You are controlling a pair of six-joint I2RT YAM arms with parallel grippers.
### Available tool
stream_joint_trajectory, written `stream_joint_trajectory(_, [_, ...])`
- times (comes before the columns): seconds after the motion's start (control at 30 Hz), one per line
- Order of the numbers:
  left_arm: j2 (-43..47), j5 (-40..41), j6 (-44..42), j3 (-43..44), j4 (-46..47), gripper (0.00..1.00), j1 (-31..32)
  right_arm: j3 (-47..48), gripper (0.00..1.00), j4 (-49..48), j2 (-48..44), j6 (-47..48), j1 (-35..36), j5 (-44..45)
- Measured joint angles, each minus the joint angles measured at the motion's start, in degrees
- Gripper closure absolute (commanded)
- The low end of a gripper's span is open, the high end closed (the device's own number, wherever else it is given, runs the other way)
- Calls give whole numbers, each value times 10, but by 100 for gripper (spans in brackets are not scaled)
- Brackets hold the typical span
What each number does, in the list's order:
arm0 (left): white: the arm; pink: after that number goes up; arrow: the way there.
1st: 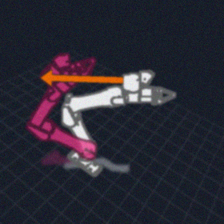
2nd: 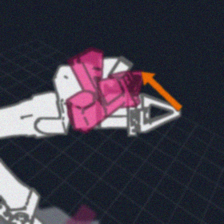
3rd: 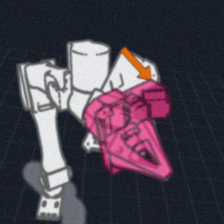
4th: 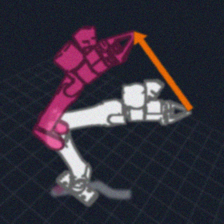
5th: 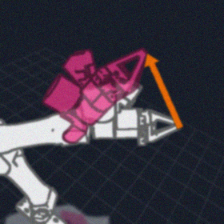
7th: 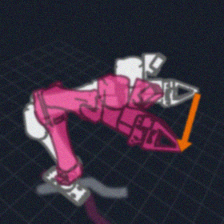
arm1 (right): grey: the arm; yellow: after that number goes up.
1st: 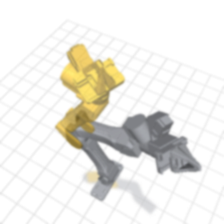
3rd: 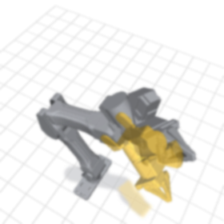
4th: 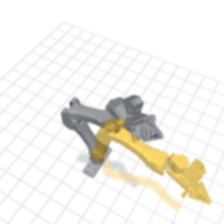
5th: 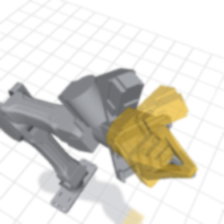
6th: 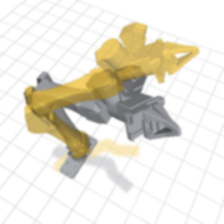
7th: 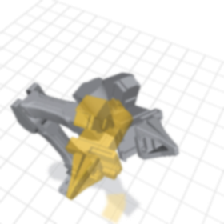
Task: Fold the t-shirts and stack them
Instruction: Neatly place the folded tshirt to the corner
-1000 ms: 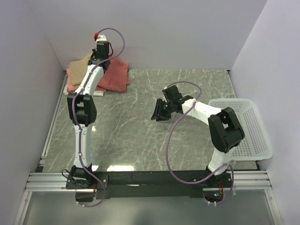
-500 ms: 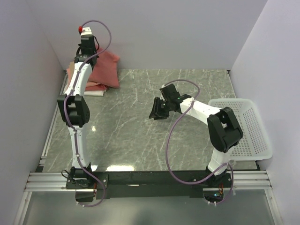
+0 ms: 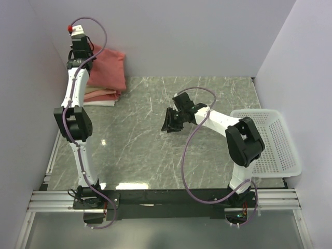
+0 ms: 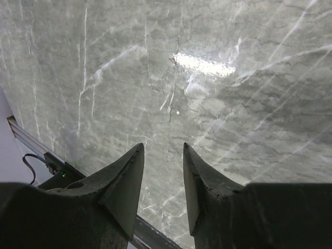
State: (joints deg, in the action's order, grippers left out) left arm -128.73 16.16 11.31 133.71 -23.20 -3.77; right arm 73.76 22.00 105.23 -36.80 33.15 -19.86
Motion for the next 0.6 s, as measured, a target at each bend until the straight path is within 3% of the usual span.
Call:
stream_joint_trajectory(0.47, [-2, -80, 52, -7, 19, 99, -80, 47, 57, 21, 28, 0, 21, 11])
stream_joint_trajectory(0.6, [-14, -99, 66, -12, 32, 87, -93, 47, 57, 28, 39, 0, 22, 14])
